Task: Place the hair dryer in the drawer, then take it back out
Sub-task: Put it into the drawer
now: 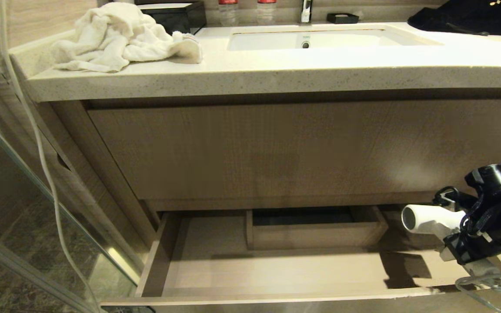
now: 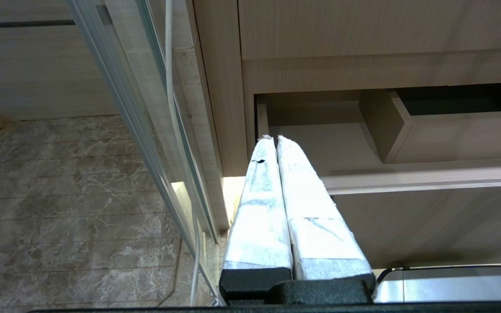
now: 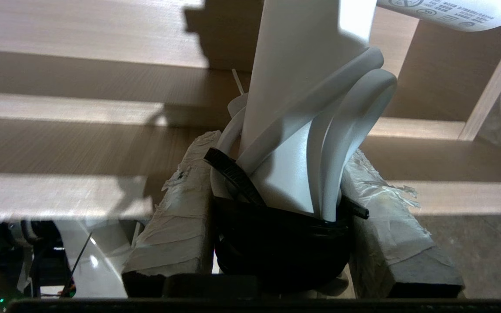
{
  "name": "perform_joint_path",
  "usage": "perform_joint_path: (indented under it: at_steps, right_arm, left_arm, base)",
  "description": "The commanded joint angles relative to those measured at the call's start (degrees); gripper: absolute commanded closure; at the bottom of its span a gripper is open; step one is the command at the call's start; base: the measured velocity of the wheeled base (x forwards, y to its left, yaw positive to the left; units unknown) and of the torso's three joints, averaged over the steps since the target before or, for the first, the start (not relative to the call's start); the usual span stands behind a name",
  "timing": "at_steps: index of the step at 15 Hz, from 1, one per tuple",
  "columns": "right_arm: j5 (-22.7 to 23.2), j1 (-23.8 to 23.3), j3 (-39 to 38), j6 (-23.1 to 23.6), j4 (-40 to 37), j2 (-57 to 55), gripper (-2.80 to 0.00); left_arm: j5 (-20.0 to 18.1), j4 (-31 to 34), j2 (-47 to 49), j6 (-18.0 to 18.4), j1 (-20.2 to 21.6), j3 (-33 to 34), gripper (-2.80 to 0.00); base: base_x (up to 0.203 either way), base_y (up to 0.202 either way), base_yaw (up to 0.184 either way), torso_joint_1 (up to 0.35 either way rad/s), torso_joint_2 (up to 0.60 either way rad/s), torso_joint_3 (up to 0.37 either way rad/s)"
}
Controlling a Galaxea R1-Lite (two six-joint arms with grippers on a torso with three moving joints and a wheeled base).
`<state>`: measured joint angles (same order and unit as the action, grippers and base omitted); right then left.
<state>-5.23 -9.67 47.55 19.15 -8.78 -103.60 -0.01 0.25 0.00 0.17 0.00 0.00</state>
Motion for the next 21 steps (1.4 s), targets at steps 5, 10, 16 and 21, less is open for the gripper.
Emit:
perform_joint_path:
  at_steps: [5,10,16,21]
  right_arm:
    - [-0.9,-1.7,3.7,0.2,0.5,-6.5,0.00]
    - [-2.4,-2.7,6.7,0.4,0.5,-10.2,0.00]
    - [-3.1,-3.7,10.6,0.5,1.1,-15.0,0.00]
    - [-5.9,-3.9,13.3,0.5,2.1,-19.8,0.00]
  left_arm:
    - [0.0,0.0,0.1,0.0,0.0,0.1,0.00]
    - [0.0,0.0,0.1,0.0,0.0,0.1,0.00]
    - [0.0,0.0,0.1,0.0,0.0,0.1,0.00]
    - [0.0,0.0,0.1,0.0,0.0,0.1,0.00]
  base:
    - [0.000,0.000,0.000,0.000,0.00,0.000]
    - [0.000,0.000,0.000,0.000,0.00,0.000]
    - [0.000,0.000,0.000,0.000,0.00,0.000]
    - [0.000,0.000,0.000,0.000,0.00,0.000]
